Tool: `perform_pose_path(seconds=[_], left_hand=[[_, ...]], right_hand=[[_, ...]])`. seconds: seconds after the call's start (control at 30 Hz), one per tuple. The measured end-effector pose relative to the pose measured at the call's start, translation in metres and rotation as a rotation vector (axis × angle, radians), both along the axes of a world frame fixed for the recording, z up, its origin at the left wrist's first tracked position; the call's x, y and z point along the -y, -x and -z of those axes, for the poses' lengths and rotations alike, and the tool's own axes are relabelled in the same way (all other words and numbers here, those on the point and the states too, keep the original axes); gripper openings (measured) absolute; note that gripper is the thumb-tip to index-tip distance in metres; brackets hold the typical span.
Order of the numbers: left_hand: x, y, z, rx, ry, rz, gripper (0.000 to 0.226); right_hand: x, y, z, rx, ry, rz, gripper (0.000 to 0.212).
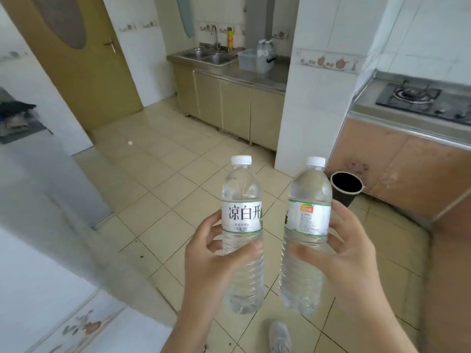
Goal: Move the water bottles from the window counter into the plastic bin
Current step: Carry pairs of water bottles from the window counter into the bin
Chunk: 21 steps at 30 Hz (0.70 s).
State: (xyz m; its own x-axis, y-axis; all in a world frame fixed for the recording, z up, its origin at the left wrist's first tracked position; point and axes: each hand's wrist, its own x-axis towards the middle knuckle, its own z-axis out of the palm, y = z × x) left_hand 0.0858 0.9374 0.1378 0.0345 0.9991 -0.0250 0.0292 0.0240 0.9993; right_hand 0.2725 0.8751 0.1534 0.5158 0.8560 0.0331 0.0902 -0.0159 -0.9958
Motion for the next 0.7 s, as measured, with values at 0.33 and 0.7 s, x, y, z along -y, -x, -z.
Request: perform_pose_path(seconds=[0.33, 0.7], left_hand=[[-0.151, -0.117, -0.002, 0.034, -0.034, -0.055, 0.07], [-0.321, -0.188, -0.003, 0.014, -0.024, -0.054, 0.072]], right_hand=[[-0.152, -0.119, -0.003, 0.009, -0.013, -0.053, 0.095], [-0.325, -0.193, 0.008, -0.005, -0.016, -0.066, 0.096]])
